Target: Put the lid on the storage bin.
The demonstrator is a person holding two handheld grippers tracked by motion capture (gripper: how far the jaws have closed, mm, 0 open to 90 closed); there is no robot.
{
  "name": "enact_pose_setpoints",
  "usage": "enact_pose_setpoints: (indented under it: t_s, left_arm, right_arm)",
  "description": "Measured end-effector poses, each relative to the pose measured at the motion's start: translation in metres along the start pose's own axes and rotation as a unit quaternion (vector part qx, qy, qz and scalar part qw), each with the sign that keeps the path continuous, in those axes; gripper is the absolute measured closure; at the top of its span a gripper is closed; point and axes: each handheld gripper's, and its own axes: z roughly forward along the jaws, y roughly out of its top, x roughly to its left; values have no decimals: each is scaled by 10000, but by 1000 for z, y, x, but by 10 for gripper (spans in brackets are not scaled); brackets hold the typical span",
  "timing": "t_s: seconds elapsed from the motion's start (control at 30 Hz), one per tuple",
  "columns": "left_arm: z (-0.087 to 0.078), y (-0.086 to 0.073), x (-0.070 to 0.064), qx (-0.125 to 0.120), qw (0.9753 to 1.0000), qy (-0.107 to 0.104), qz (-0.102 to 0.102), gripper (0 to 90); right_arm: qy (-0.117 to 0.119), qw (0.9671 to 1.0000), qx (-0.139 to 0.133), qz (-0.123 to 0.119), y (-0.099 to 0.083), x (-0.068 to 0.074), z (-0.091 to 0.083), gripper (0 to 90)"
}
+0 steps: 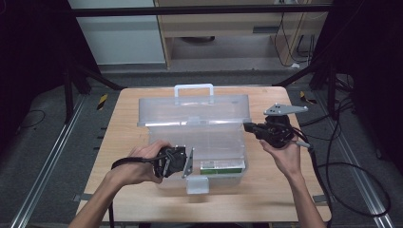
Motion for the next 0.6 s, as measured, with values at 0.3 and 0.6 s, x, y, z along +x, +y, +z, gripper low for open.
enact_pose_setpoints:
  t_s: [0.3, 0.6]
  left_arm:
    - [2, -1, -3, -39, 10000, -62, -50, 795]
    - [-1, -4, -3, -169, 9994, -216, -213, 736]
  right_arm:
    - [108, 9999, 26, -21, -7, 2, -4, 900]
    - [148, 9998, 105, -74, -13, 4, -5, 900]
